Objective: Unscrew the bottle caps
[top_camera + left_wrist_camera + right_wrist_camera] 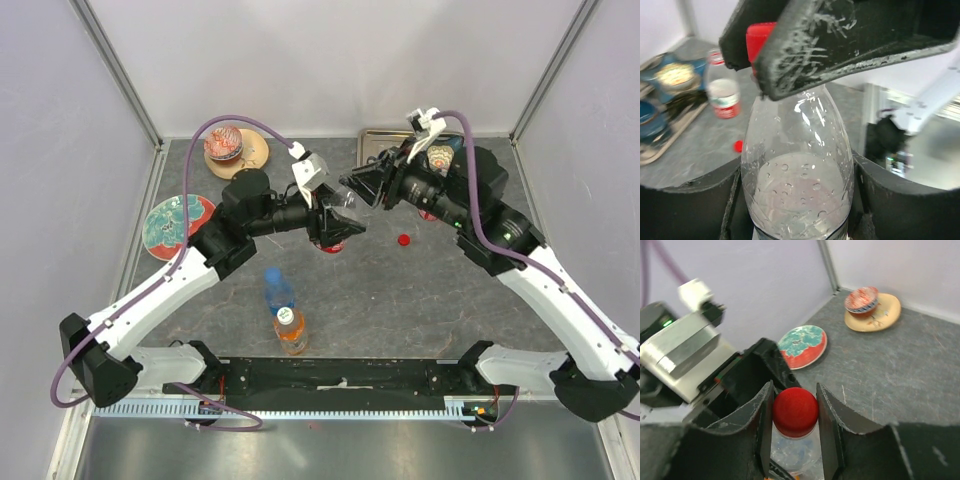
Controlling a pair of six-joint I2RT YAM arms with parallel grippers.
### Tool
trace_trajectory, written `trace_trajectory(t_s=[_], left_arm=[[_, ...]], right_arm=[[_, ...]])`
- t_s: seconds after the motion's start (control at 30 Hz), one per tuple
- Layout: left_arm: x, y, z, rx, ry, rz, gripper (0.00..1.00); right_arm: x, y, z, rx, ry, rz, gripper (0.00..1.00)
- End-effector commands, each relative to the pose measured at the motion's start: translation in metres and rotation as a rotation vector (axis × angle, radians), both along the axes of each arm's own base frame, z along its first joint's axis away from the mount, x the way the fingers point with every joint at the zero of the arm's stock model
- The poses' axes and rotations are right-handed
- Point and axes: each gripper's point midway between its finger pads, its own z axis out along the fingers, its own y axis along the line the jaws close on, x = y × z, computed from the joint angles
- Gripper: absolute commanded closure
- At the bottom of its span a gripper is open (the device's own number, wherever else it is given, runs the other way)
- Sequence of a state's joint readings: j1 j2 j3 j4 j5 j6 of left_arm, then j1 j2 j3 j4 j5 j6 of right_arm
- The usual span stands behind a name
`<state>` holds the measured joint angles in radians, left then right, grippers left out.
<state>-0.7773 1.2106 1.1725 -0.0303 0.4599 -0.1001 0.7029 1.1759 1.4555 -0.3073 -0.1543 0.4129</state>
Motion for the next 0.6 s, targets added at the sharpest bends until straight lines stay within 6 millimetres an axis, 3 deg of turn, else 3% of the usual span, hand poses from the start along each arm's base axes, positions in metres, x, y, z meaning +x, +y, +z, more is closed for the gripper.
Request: trace_trajectory(t_s=[0.0,0.17,0.2,0.57], left_arm=[[-0.096,-0.002,0.050,-0.137,0.023,-0.549,0.51],[-0.118,0.014,0.060,-0.161,0.084,-0.735,0.51],[-0.117,0.015,0.059,-0.162,0.092,-0.746,0.51],[-0.125,0.024,0.062,-0.163,0.094,-0.850,0.51]], right_arm=[[-0.046,0.009,0.038,0.020,-0.258,0.242,1.00],[-0.089,0.012,0.040,0.024,-0.335,0.457,1.00],[-0.102,0.015,0.038,0.022,-0.340,0.540,1.00],[-0.169,0.011,0.035,0.052,-0.376,0.927,1.00]])
